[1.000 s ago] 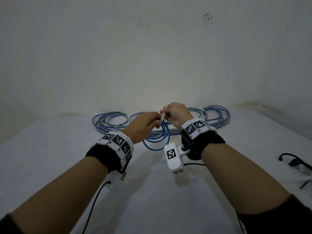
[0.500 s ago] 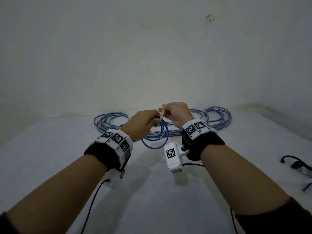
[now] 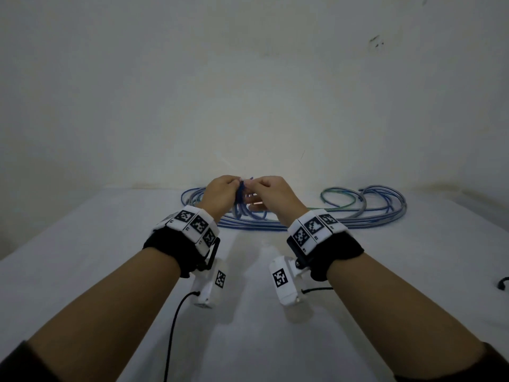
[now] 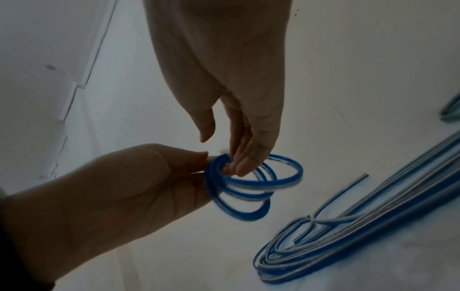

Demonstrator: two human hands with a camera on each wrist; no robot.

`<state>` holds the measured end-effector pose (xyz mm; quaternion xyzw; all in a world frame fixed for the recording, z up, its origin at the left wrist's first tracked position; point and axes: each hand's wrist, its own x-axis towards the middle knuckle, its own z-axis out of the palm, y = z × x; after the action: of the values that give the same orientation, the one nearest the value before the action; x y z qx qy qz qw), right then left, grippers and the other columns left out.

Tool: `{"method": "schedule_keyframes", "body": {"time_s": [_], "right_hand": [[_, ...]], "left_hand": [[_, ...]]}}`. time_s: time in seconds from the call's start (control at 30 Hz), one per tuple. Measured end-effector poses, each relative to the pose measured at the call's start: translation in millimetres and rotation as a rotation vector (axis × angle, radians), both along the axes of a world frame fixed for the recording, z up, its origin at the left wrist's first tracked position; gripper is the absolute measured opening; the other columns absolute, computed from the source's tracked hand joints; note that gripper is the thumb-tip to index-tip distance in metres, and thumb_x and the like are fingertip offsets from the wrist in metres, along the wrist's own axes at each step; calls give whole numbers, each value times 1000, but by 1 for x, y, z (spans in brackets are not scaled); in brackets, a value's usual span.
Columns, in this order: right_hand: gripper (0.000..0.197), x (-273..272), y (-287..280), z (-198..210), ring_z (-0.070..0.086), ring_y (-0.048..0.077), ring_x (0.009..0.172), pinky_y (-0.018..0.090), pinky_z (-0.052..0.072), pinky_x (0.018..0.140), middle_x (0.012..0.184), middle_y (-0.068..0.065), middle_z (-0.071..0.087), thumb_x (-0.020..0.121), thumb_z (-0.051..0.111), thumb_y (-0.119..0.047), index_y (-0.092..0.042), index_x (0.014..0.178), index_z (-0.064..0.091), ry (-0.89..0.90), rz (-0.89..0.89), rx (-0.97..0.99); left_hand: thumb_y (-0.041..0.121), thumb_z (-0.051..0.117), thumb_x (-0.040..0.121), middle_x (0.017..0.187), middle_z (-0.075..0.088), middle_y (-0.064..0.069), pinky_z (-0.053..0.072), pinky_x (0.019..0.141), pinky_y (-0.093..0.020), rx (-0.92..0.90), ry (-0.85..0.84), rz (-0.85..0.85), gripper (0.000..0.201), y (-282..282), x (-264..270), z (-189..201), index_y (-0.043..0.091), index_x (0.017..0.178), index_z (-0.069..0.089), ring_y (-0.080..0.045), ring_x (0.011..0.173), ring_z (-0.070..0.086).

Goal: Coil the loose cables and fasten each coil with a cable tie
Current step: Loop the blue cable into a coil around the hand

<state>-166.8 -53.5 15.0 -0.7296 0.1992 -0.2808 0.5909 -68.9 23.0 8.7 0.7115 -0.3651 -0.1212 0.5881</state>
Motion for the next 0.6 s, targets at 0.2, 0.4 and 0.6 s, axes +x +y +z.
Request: {"method": "schedule_keyframes", "body": {"time_s": [0.2, 0.4, 0.6], "right_hand": [[14, 30, 19, 0, 66, 34, 83, 50, 54, 83, 98, 31, 65, 81, 71, -15, -8, 78, 59, 15, -23, -66], [10, 72, 32, -4, 58, 24, 65, 39, 55, 70, 70, 11, 60, 86, 65, -10, -3, 79, 62, 25, 42, -9], [12, 121, 60, -2, 52, 16, 54, 21, 49, 51, 70, 12, 55, 91, 53, 1, 8, 98, 60, -1, 275, 329]], "left_hand": [[4, 34, 99, 95, 59, -6, 50, 73, -22, -87, 213, -99, 23, 31, 8, 11, 6, 113, 52, -13, 84, 58], [21, 48, 95, 114, 60, -12, 48, 86, -35, 196, -328, 138, 26, 63, 59, 8, 8, 115, 60, -20, 104, 54], [26, 41, 99, 120, 57, -11, 43, 83, -27, 343, -166, 101, 31, 109, 122, 5, 11, 123, 53, -21, 95, 58]]}}
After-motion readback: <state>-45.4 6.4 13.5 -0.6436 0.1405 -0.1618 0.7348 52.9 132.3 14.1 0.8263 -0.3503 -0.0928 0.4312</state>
